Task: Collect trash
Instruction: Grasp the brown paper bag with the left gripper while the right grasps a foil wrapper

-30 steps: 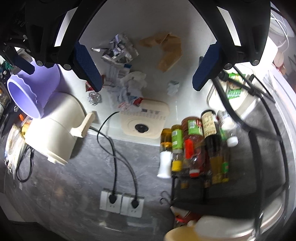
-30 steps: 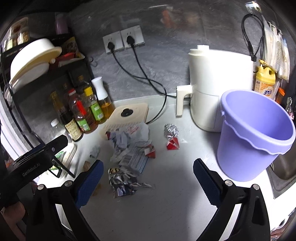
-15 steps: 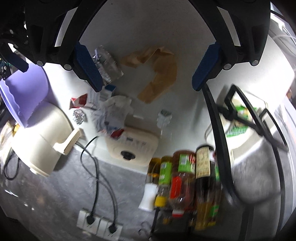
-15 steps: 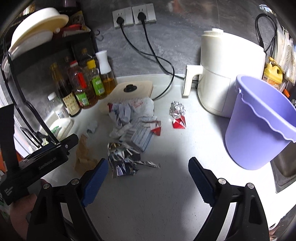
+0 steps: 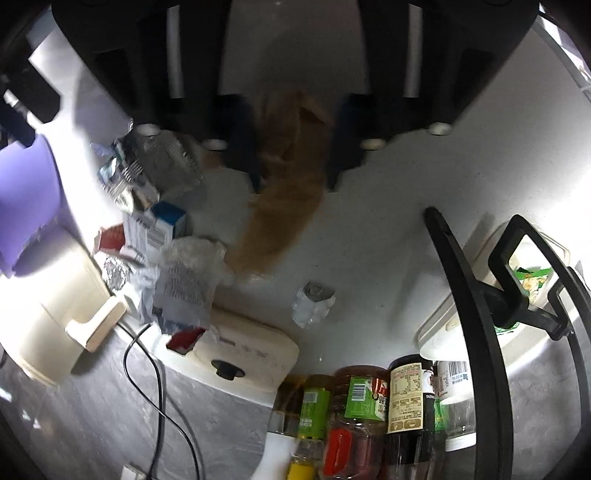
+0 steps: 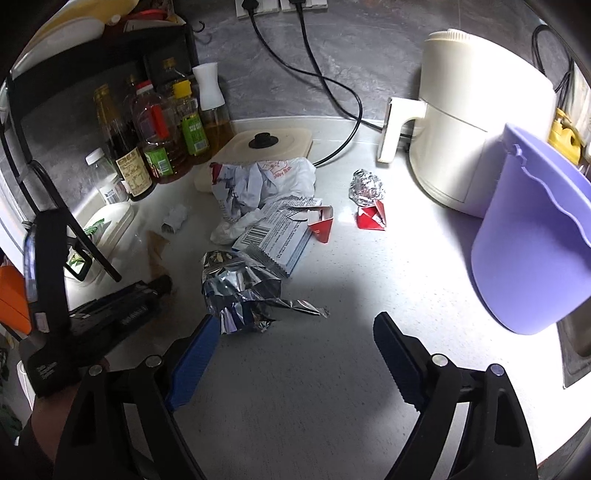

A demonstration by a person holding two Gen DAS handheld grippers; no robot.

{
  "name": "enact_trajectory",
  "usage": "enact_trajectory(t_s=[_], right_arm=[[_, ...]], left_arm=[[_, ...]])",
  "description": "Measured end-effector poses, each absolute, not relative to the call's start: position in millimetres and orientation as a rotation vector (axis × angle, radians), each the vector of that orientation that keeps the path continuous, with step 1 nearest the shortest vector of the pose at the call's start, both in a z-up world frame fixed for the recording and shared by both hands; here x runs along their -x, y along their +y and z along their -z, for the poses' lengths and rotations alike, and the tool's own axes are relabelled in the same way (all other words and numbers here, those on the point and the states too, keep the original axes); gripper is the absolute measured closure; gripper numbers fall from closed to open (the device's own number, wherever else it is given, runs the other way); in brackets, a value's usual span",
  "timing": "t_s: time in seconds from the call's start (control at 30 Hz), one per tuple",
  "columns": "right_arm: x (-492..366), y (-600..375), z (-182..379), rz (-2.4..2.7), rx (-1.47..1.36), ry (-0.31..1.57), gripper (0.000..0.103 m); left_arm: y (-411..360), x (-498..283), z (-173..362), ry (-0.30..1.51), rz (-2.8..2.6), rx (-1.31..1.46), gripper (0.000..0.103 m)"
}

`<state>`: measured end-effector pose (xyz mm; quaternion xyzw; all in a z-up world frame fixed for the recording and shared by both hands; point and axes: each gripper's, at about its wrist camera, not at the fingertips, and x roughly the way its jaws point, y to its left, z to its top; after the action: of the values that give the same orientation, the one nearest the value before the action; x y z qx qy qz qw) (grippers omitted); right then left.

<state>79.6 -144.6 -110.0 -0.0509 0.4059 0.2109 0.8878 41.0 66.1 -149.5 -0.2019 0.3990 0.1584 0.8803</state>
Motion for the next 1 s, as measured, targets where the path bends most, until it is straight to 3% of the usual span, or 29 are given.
enact_trajectory(t_s=[0.07,1.0], right_arm=[[-85,-143,111,-0.444,0.098,0.849,0.022],[-140,-99,143,-0.638,0.010,0.996,0.022]], left_arm=[[63,-43,146,0.828,-0.324,0.412,0.088],[80,-37,137,0.756,-0.435,0.497,0.088]])
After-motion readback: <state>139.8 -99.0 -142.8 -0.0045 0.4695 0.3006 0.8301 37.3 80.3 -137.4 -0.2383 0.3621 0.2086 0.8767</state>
